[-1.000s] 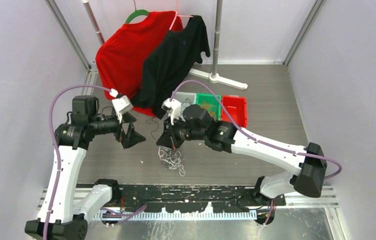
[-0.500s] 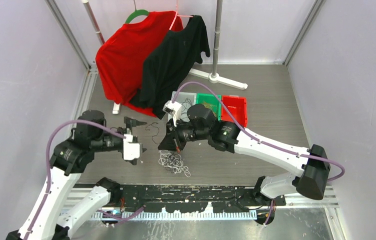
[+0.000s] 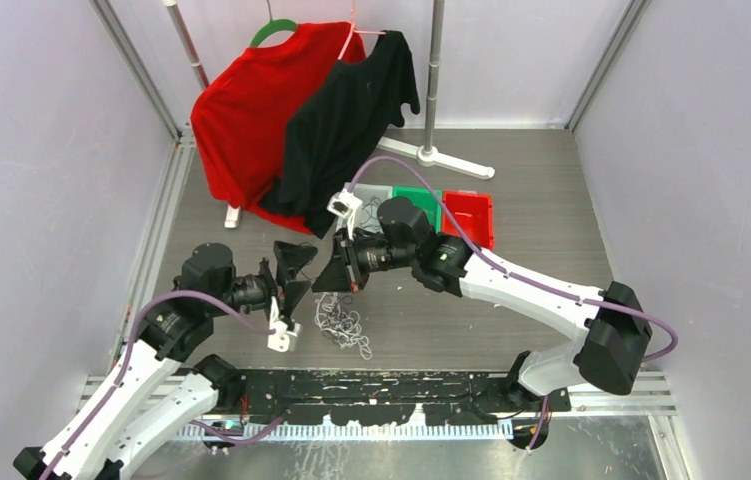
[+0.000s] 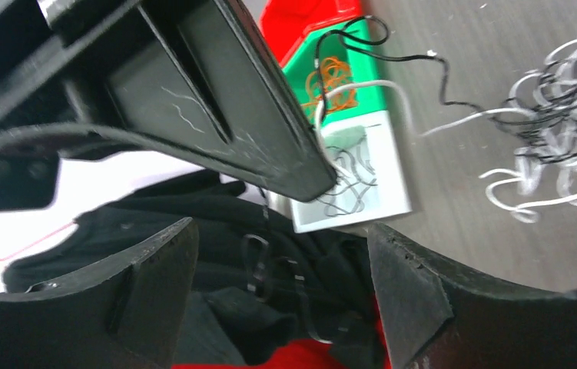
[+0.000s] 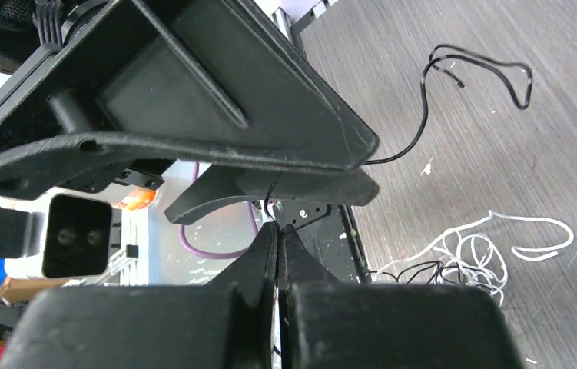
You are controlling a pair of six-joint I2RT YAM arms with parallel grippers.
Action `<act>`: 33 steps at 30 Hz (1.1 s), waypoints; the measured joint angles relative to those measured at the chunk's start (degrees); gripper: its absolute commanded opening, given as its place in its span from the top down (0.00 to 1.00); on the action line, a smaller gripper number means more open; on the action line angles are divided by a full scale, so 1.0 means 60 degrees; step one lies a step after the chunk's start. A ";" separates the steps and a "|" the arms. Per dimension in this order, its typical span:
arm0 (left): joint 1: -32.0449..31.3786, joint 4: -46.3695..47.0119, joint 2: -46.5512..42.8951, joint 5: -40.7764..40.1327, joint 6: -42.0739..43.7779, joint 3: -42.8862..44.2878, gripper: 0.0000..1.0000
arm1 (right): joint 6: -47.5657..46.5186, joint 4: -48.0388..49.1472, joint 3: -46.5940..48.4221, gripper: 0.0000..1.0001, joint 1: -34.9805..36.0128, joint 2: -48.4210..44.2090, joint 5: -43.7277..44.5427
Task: Untangle the cables
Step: Untie the cable.
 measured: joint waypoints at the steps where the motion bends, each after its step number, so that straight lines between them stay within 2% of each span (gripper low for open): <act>1: -0.0113 0.0295 0.0007 -0.0117 0.0142 -0.0124 0.25 | 0.0007 0.0004 0.0000 0.99 0.0000 0.0055 -0.0073; 3: -0.0342 0.0838 0.0040 -0.0357 0.0375 -0.0331 0.31 | 0.0033 0.0000 0.0000 0.99 0.0000 0.0142 -0.0186; 4: -0.0444 0.1064 0.0055 -0.0477 0.0495 -0.0408 0.38 | 0.0040 0.0000 0.0000 0.99 0.0000 0.0168 -0.0229; 9: -0.0769 0.1643 0.0022 -0.0805 0.0841 -0.0561 0.82 | 0.0178 0.0138 0.0000 0.99 0.0000 0.0168 -0.0321; 10: -0.0831 0.1708 -0.0011 -0.0841 0.0951 -0.0612 0.88 | 0.0208 0.0189 -0.0004 0.97 0.0000 0.0168 -0.0321; 12: -0.0962 0.1770 -0.0117 -0.0900 0.1013 -0.0699 0.99 | 0.0259 0.0375 -0.0055 0.84 -0.0011 0.0168 -0.0313; 13: -0.1027 0.1778 -0.0171 -0.0958 0.1056 -0.0718 1.00 | 0.0321 0.0517 -0.0124 0.75 -0.0033 0.0164 -0.0306; 14: -0.1071 0.1796 -0.0193 -0.1016 0.1035 -0.0718 1.00 | 0.0401 0.0659 -0.0229 0.60 -0.0051 0.0160 -0.0280; 15: -0.1100 0.1814 -0.0204 -0.1078 0.1024 -0.0718 1.00 | 0.0481 0.0801 -0.0339 0.49 -0.0073 0.0153 -0.0277; 16: -0.1122 0.1814 -0.0197 -0.1169 0.1005 -0.0707 1.00 | 0.0557 0.0958 -0.0503 0.42 -0.0106 0.0131 -0.0229; 19: -0.1129 0.1770 -0.0098 -0.1450 0.0823 -0.0510 1.00 | 0.0710 0.1220 -0.0940 0.30 -0.0222 0.0044 0.0080; 24: -0.1129 0.1763 0.0412 -0.1898 0.0073 0.0510 1.00 | 0.0710 0.1370 -0.1118 0.20 -0.0273 0.0015 0.1005; 33: -0.1144 0.1417 0.1162 -0.2379 -0.1617 0.2244 1.00 | 0.0670 0.2262 -0.1264 0.19 -0.0051 -0.0044 0.2521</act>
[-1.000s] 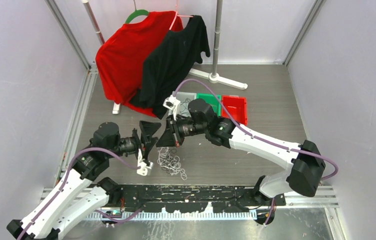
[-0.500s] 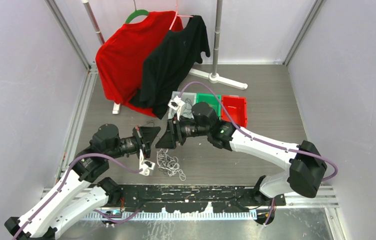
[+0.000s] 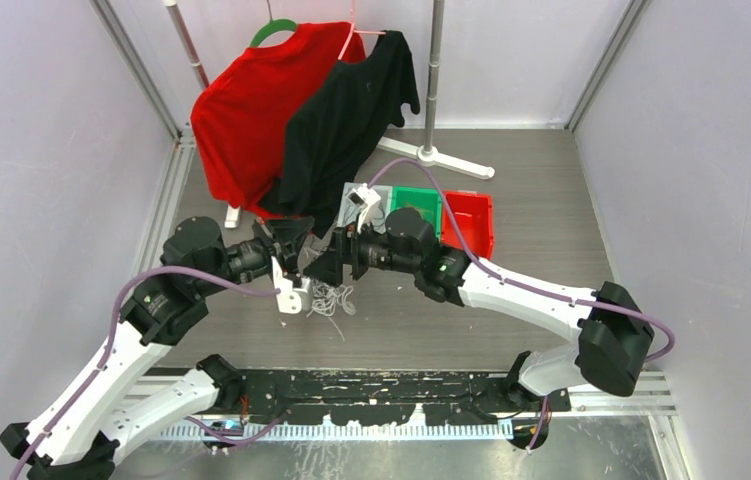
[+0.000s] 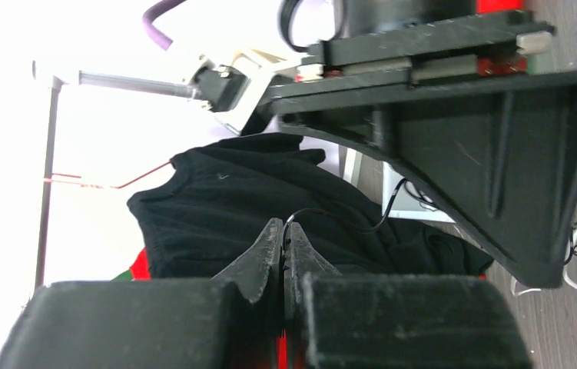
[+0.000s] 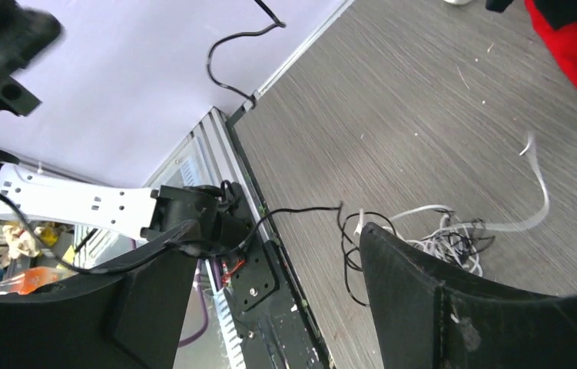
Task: Untangle the cables
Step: Untie the cable.
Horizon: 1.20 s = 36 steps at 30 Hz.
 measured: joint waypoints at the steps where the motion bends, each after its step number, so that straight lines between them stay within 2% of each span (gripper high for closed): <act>1: -0.0007 -0.0033 0.0047 -0.0029 -0.0197 0.0164 1.00 | -0.0007 0.0124 -0.0011 0.19 0.0058 0.0007 0.0120; 10: -0.0047 -0.0623 0.0321 -0.0124 -0.1024 0.1359 1.00 | -0.0255 0.0619 -0.0685 0.18 0.0193 -0.0036 0.0841; 17: -0.0055 -0.0925 0.0954 -0.0091 -0.1599 0.2936 1.00 | -0.0827 0.0579 -0.0703 0.18 0.0193 -0.1075 0.1107; 22: -0.0102 -0.1129 0.1147 0.0047 -0.1767 0.3417 1.00 | -0.0929 0.0896 -0.0066 0.26 0.0226 -0.1005 0.0943; 28: -0.0175 -0.1592 0.1541 0.0131 -0.1883 0.3982 1.00 | -0.0586 0.1432 0.0685 0.40 0.0368 0.0127 0.0546; 36: -0.0215 -0.1800 0.2164 0.0135 -0.1982 0.5304 1.00 | 0.0379 0.2076 0.0481 0.47 0.0426 0.1461 0.0481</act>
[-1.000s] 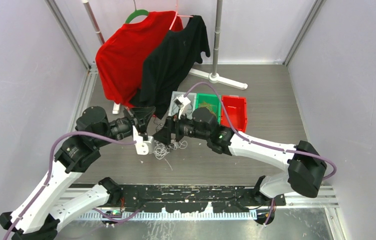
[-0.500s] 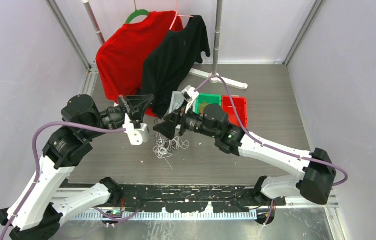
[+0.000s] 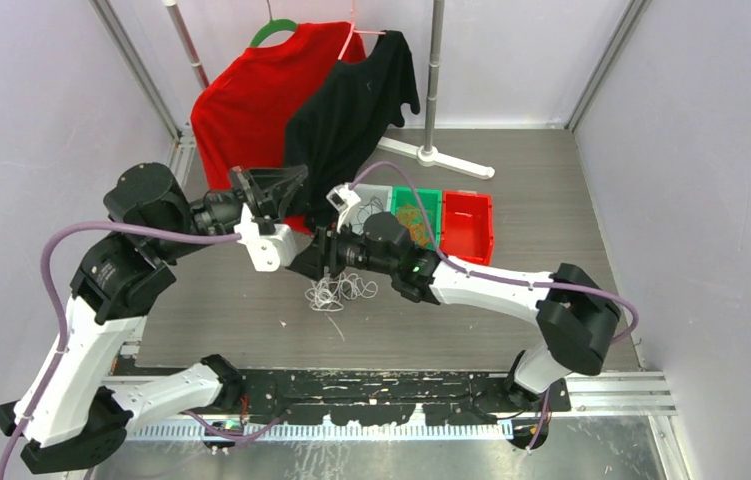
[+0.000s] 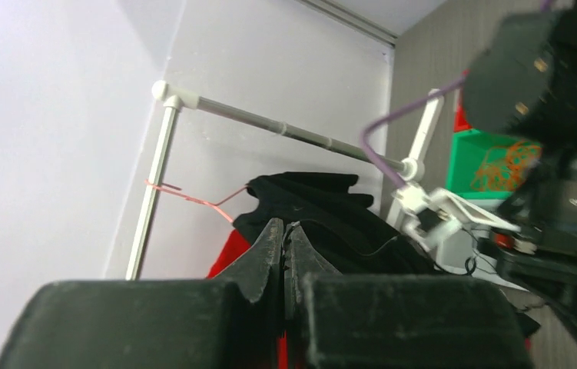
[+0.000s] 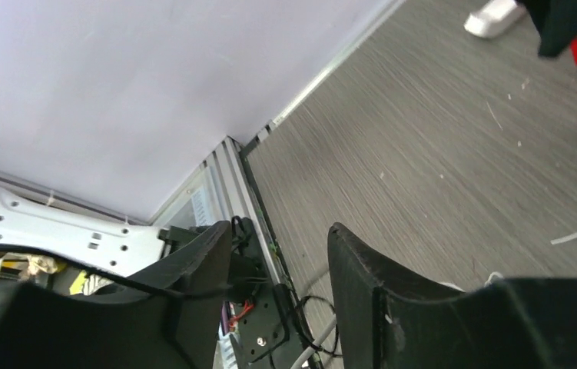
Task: Untangle the cables
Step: Untie the cable.
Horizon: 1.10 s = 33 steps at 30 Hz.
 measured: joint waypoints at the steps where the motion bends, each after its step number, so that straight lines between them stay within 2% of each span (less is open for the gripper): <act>1: 0.0000 0.0007 0.0095 -0.0004 -0.0022 0.0229 1.00 | 0.0113 0.0080 -0.0102 0.47 0.0000 0.0131 0.0047; 12: -0.0011 0.0790 0.1206 -0.0182 -0.0576 0.2382 1.00 | 0.0688 0.0882 -0.1552 0.43 0.0007 0.0612 0.1035; 21: -0.0011 0.3166 0.1872 -0.1067 -0.0754 0.3931 1.00 | 0.1024 0.1392 -0.2783 0.36 0.0007 0.0998 0.2007; 28: -0.0011 0.3836 0.1934 -0.1497 -0.0907 0.4371 1.00 | 0.1126 0.1443 -0.2965 0.19 0.0007 0.0973 0.2375; 33: -0.0018 0.3453 0.1410 -0.1486 -0.1198 0.3453 1.00 | 0.0667 0.0441 -0.2885 0.04 0.0007 -0.0444 0.2437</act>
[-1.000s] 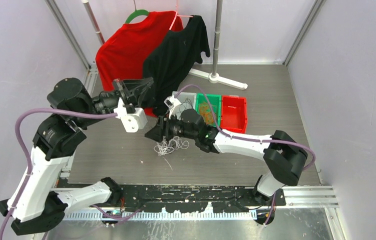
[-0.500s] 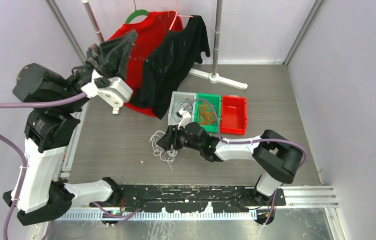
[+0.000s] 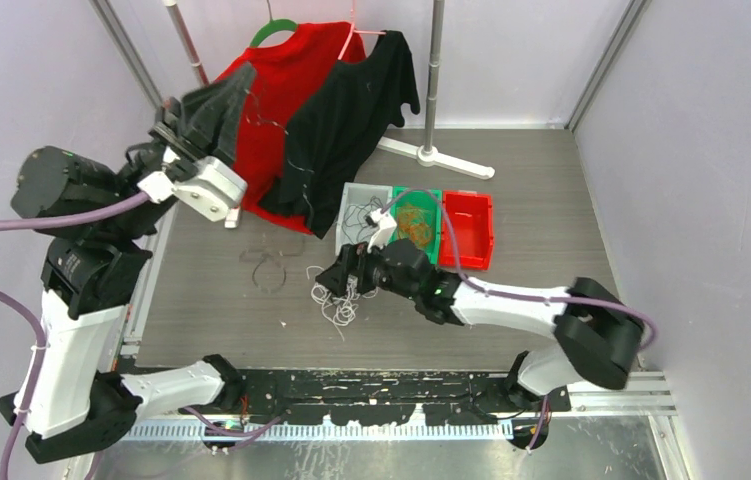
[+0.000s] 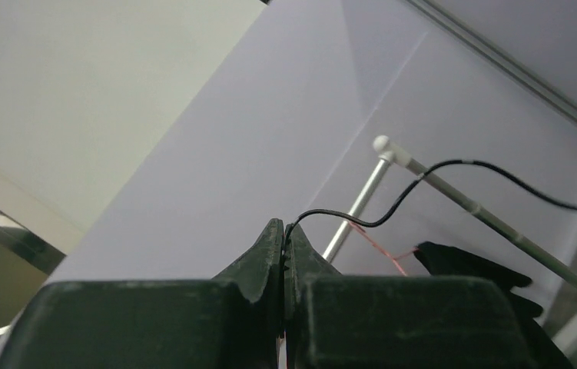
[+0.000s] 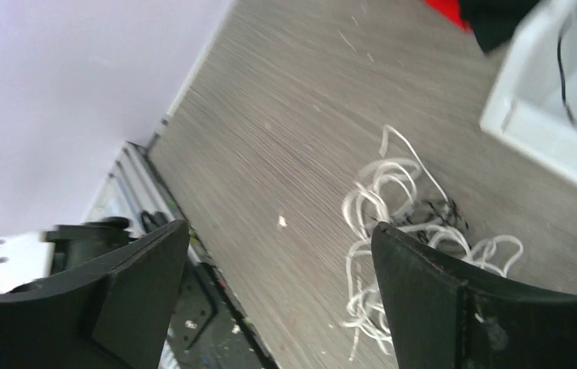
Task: Untangle the cables
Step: Untie the cable, then place the cable in the bin.
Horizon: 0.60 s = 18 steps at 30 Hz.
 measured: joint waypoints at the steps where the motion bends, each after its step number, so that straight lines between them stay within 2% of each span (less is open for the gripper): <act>1: 0.0000 -0.0113 -0.0178 0.0007 -0.0087 -0.0350 1.00 | -0.0168 -0.0397 0.0131 0.03 0.0000 -0.0470 -0.0025; 11: 0.0000 -0.1931 -0.1235 0.0029 -0.1366 -0.3133 1.00 | -0.2025 -0.3716 0.1668 0.02 0.0000 -0.3840 -0.0175; 18: 0.0000 -0.2801 -0.1086 -0.0361 -0.2477 -0.3807 1.00 | -0.2918 -0.5431 0.2055 0.04 0.0000 -0.4488 0.0419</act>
